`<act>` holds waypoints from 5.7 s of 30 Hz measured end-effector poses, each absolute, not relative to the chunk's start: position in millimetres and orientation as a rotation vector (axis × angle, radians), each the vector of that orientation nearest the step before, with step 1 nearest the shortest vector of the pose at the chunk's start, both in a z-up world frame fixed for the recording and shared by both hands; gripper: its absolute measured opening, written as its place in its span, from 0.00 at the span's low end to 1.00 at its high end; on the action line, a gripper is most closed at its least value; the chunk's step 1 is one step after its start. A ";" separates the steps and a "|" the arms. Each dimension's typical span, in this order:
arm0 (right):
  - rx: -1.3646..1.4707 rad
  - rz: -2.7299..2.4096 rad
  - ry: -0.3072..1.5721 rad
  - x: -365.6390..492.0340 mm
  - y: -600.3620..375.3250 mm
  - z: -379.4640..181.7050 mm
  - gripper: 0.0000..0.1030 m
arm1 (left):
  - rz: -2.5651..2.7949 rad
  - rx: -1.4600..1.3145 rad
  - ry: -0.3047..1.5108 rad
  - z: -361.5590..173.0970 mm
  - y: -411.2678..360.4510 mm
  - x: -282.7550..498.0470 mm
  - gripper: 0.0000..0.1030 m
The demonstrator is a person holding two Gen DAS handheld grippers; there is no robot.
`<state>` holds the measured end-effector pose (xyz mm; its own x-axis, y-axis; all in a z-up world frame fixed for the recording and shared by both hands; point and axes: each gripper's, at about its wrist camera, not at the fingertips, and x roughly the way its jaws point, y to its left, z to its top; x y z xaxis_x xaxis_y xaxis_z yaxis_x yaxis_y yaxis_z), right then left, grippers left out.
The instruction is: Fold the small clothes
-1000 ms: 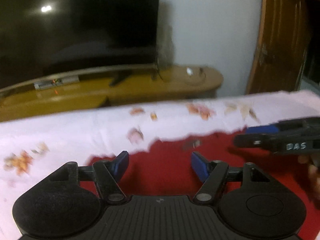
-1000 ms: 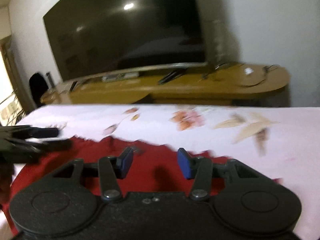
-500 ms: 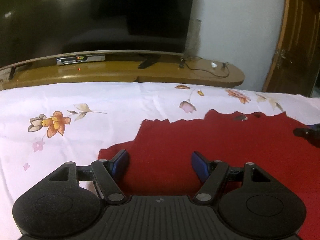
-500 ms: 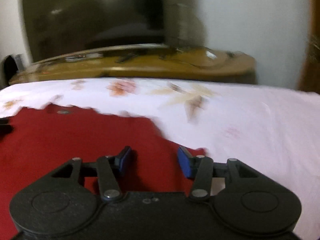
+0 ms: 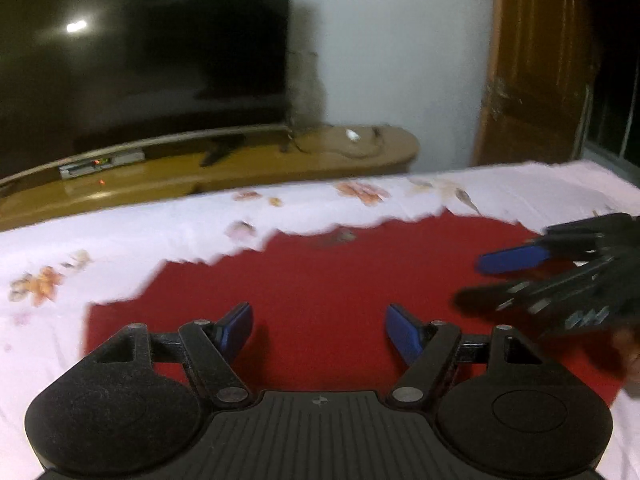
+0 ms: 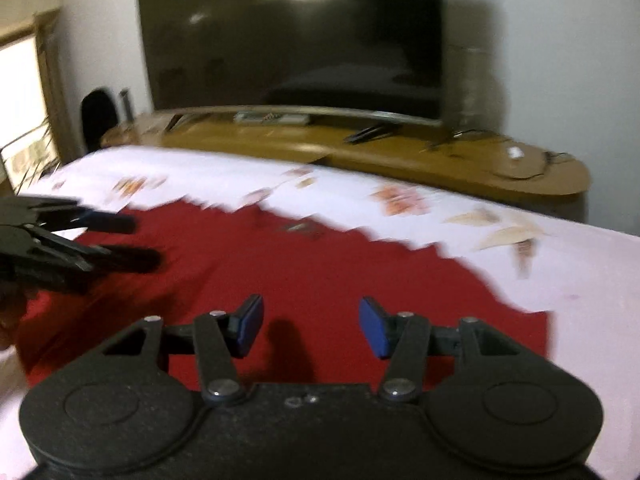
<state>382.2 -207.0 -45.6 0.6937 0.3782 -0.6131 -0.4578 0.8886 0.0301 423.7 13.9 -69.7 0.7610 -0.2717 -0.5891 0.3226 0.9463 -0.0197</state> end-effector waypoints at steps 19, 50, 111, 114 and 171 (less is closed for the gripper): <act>-0.164 0.219 0.668 349.8 -275.2 -60.7 0.53 | -0.235 0.093 0.673 -89.6 57.1 402.7 0.84; -0.111 0.297 0.728 249.2 -301.1 -59.3 0.54 | -0.179 0.021 0.675 -96.7 83.0 290.5 0.90; -0.124 0.350 0.737 338.2 -155.4 -63.2 0.05 | -0.067 -1.018 0.547 -143.4 179.5 312.0 0.08; -0.126 0.349 0.718 333.7 -156.0 -66.0 0.05 | -0.081 -0.994 0.542 -137.5 179.4 314.1 0.08; 0.907 0.157 0.621 240.2 -405.4 -61.8 0.58 | -0.743 -0.428 0.683 -40.5 -18.0 352.5 0.91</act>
<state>240.2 -405.4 -61.8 0.8151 0.3806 -0.4368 0.1271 0.6180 0.7758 352.5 -18.0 -40.5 0.5400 -0.7350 -0.4102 0.4711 0.6678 -0.5764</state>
